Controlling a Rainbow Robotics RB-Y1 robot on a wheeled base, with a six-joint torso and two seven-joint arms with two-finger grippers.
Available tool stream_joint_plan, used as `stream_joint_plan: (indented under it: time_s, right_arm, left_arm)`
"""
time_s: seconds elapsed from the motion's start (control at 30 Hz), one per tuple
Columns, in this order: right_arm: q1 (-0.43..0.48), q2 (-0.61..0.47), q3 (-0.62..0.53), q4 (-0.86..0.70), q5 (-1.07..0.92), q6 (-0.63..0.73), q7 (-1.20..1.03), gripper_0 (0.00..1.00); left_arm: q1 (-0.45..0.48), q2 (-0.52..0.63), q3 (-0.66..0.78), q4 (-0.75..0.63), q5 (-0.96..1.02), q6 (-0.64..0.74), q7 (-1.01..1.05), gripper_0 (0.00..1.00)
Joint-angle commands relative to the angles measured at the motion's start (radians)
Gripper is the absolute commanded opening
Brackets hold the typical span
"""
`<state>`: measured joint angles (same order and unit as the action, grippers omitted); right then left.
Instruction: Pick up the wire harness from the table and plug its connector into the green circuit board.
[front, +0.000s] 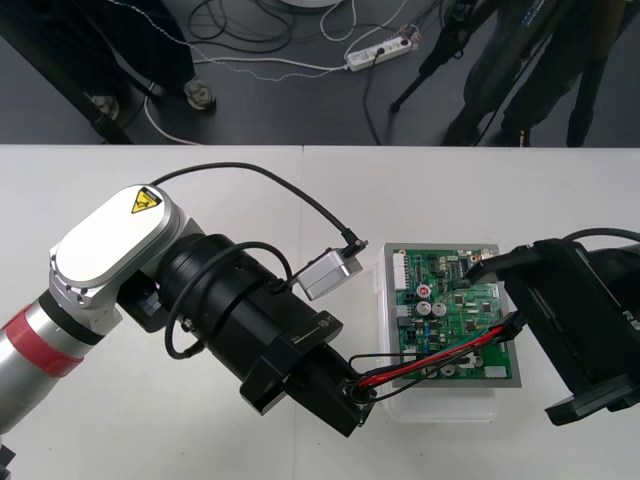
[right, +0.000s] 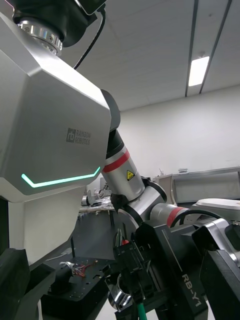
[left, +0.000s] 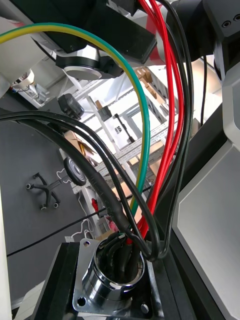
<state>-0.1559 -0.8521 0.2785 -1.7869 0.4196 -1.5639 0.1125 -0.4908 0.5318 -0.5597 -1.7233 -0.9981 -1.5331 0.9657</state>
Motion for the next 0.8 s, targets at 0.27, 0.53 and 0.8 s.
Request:
stream_joint_plan:
  time_s: [0.27,0.53,0.8]
  right_arm:
    - [-0.013,-0.033,0.041,-0.028,-0.030,-0.007,0.016,1.00]
    - [-0.013,-0.036,0.041,-0.028,-0.062,-0.007,0.010,1.00]
    - [-0.014,-0.033,0.039,-0.011,-0.087,-0.007,0.018,1.00]
  left_arm:
    - [-0.034,-0.024,-0.016,-0.012,0.018,-0.038,0.054,0.00]
    - [-0.032,-0.024,-0.016,-0.012,0.018,-0.038,0.054,0.00]
    - [-0.032,-0.024,-0.016,-0.012,0.019,-0.038,0.054,0.00]
